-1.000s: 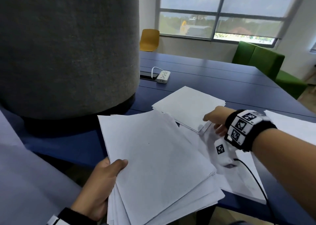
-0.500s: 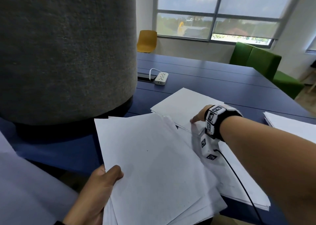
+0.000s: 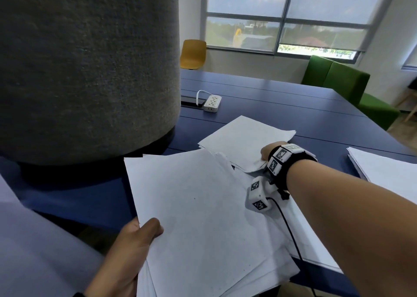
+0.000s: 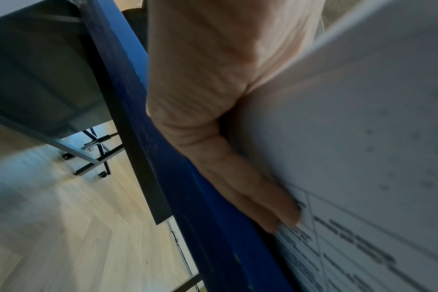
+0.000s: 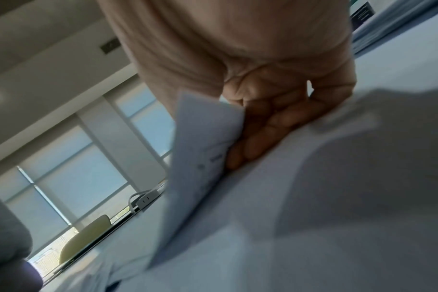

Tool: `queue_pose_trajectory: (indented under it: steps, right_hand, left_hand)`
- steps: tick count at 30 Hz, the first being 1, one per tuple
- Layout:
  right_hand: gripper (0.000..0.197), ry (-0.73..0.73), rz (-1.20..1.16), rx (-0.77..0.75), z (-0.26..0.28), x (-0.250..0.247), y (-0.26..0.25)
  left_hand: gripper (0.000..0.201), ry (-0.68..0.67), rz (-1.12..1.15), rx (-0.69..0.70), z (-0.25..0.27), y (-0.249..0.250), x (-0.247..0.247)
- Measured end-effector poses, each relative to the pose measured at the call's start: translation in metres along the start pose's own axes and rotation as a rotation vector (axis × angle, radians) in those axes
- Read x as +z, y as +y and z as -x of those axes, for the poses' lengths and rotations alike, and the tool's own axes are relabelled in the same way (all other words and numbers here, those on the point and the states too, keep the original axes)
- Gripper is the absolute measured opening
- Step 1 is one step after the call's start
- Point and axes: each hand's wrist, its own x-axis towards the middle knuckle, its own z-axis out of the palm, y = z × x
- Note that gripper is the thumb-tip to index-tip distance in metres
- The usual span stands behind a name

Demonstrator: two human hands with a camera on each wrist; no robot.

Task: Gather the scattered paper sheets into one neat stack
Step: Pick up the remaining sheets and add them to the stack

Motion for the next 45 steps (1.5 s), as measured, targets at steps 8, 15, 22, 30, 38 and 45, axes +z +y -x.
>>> queue_pose_trajectory:
  steps: [8,15,22,30,38,45]
  right_hand:
    - [0.036,0.351,-0.41,0.076,0.014,-0.015,0.041]
    - [0.035,0.292,-0.594,0.005,0.067,-0.035,0.08]
    - [0.019,0.04,-0.568,-0.196,0.107,0.007,0.091]
    - [0.014,-0.049,-0.122,-0.334,0.168,0.038,0.059]
    - [0.058,-0.008,-0.101,-0.346,0.181,0.053,0.049]
    - [0.059,-0.1,-0.685,-0.291,0.183,0.03,0.081]
  left_hand:
    - [0.027,-0.03,-0.011,-0.018,0.005,0.004,0.0]
    - [0.014,-0.036,-0.018,-0.05,0.009,0.007,0.0]
    - [0.009,0.016,-0.041,-0.108,0.013,0.007,-0.003]
    - [0.033,-0.071,0.074,-0.119,0.02,0.02,0.008]
    - [0.056,-0.041,-0.024,0.118,0.033,0.015,0.008]
    - [0.046,-0.148,0.012,0.195,0.058,0.049,0.028]
